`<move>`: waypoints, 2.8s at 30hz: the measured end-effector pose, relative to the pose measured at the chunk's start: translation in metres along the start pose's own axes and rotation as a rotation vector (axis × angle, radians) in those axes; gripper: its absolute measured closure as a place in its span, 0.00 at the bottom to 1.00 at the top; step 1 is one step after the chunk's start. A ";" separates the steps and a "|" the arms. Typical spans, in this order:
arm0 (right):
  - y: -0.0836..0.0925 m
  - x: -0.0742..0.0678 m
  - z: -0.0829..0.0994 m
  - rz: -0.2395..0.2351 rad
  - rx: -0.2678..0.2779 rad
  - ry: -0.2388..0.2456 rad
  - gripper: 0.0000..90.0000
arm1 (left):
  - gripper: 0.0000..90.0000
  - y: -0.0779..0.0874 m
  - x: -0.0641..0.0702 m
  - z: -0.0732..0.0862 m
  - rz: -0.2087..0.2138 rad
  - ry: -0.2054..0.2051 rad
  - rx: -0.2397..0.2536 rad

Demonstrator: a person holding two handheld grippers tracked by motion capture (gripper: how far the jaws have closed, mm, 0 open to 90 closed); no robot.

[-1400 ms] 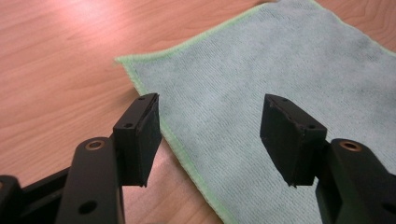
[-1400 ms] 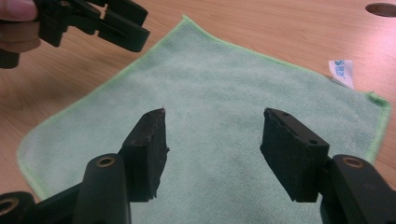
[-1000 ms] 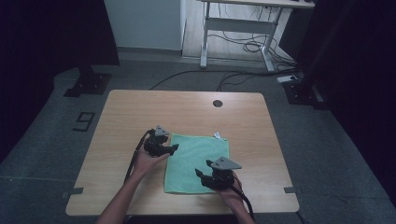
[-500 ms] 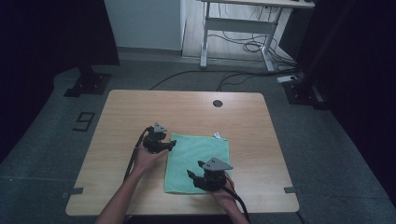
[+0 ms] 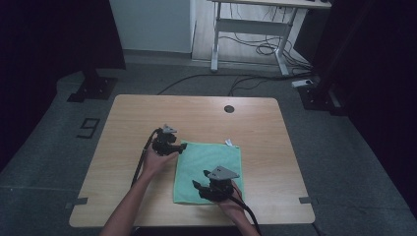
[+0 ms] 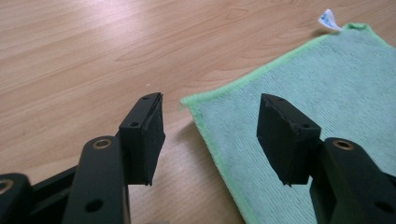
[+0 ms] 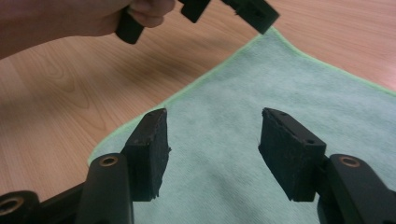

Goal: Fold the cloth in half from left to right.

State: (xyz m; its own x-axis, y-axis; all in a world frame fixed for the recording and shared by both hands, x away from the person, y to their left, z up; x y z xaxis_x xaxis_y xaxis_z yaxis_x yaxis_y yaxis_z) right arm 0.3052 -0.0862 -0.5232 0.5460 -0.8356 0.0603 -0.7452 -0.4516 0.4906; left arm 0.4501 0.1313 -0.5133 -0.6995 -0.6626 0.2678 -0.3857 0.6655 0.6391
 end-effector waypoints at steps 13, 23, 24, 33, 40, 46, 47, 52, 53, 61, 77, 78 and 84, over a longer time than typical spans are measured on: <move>-0.010 -0.016 0.000 -0.033 -0.012 0.024 0.49 | 0.53 -0.013 -0.007 -0.010 -0.008 -0.005 -0.022; -0.010 -0.018 0.001 -0.037 -0.016 0.031 0.49 | 0.63 -0.023 -0.016 -0.004 -0.008 0.036 -0.058; -0.010 -0.018 0.001 -0.037 -0.016 0.031 0.49 | 0.66 -0.023 -0.016 -0.004 -0.008 0.036 -0.058; -0.009 -0.021 0.002 -0.047 -0.016 0.030 0.52 | 0.94 -0.028 -0.015 -0.001 0.054 0.049 -0.058; -0.003 -0.035 0.001 -0.100 -0.007 0.011 0.53 | 0.94 -0.023 -0.015 -0.002 0.047 0.059 -0.052; -0.001 -0.054 0.001 -0.146 -0.011 0.038 0.53 | 0.96 -0.020 -0.015 -0.002 0.045 0.065 -0.039; -0.001 -0.057 0.001 -0.154 -0.014 0.045 0.54 | 0.96 -0.020 -0.014 -0.002 0.045 0.066 -0.040; -0.003 -0.073 0.006 -0.195 -0.036 0.079 0.61 | 0.99 -0.022 -0.012 -0.002 0.043 0.054 -0.052; -0.003 -0.073 0.006 -0.195 -0.036 0.079 0.61 | 0.99 -0.022 -0.012 -0.002 0.043 0.054 -0.052; -0.017 -0.080 0.014 -0.201 -0.121 0.109 0.61 | 0.99 -0.021 -0.011 0.000 0.040 0.059 -0.056; -0.024 -0.087 0.020 -0.088 -0.136 0.174 0.75 | 0.99 -0.020 -0.011 0.003 0.027 0.067 -0.054; -0.024 -0.087 0.020 -0.088 -0.136 0.174 0.75 | 0.99 -0.020 -0.011 0.003 0.027 0.067 -0.054; -0.024 -0.085 0.020 -0.061 -0.140 0.170 0.83 | 0.99 -0.017 -0.008 0.002 0.029 0.059 -0.045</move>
State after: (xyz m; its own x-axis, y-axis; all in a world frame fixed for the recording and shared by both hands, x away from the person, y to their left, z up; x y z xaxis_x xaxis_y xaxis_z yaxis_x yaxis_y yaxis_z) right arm 0.2689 -0.0104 -0.5571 0.6539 -0.7380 0.1664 -0.6548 -0.4420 0.6132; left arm 0.4609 0.1258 -0.5270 -0.6729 -0.6632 0.3277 -0.3372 0.6693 0.6621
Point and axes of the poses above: each handheld gripper's, and its own axes: y roughly backward along the jaws, z roughly out of its underside, x roughly to its right, the point moved 1 cm from there along -y, roughly forward along the jaws, and after that the axes turned 15 degrees about z, right-handed, at the moved point
